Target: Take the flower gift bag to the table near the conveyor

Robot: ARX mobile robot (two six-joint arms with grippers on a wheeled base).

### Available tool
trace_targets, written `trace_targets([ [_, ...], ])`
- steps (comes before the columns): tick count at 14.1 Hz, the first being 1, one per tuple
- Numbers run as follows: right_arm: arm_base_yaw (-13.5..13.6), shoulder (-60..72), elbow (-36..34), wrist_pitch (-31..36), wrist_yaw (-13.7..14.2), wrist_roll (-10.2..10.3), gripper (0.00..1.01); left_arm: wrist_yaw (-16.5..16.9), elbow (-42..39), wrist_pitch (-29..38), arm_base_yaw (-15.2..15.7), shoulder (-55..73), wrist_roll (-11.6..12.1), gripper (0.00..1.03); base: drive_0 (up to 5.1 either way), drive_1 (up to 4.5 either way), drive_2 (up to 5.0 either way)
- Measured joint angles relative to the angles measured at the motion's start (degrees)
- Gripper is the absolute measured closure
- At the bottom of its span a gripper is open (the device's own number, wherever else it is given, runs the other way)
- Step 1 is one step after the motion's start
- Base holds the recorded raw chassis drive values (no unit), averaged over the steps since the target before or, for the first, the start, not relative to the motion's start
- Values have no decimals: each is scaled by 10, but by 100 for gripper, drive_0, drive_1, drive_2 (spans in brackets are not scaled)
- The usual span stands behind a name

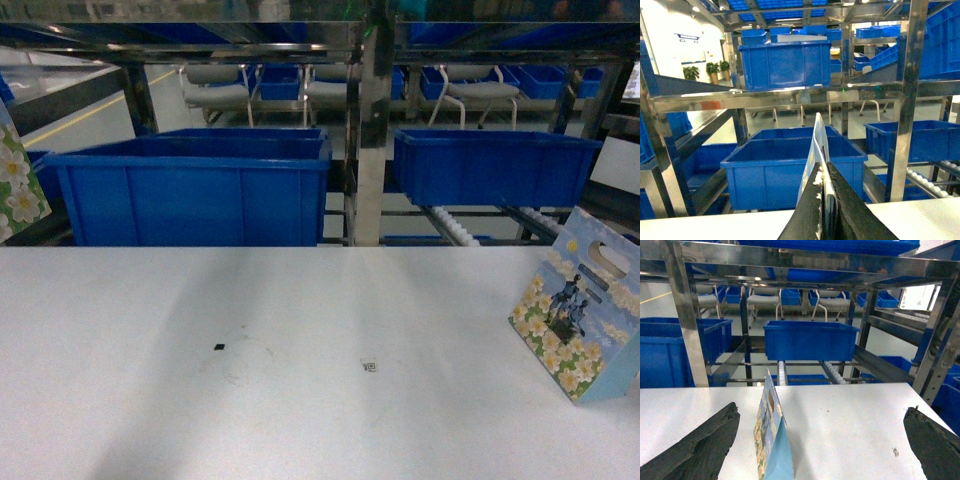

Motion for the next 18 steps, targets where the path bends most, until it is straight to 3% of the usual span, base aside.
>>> trace_targets([
  [2, 20, -219, -18, -214, 19, 13, 3, 0, 0, 0, 0, 0, 0, 101, 0, 0, 0],
  [4, 95, -465, -18, -452, 90, 22, 3, 0, 0, 0, 0, 0, 0, 101, 0, 0, 0],
  [5, 123, -544, -18, -522, 122, 25, 3, 0, 0, 0, 0, 0, 0, 101, 0, 0, 0],
  [6, 122, -556, -18, -548, 134, 28, 3, 0, 0, 0, 0, 0, 0, 101, 0, 0, 0],
  [10, 119, -554, -18, -546, 135, 28, 3, 0, 0, 0, 0, 0, 0, 101, 0, 0, 0],
  [11, 119, -554, -18, -546, 135, 28, 3, 8, -3, 38, 8, 20, -3, 101, 0, 0, 0],
  [14, 119, -554, -18, -546, 135, 28, 3, 38, -9, 207, 71, 189, -45, 101, 0, 0, 0],
  [16, 119, -554, -18, -546, 135, 28, 3, 63, -5, 313, 97, 305, -55, 101, 0, 0, 0],
  [18, 119, -554, -18, -546, 135, 28, 3, 91, 22, 368, 117, 388, -63, 101, 0, 0, 0],
])
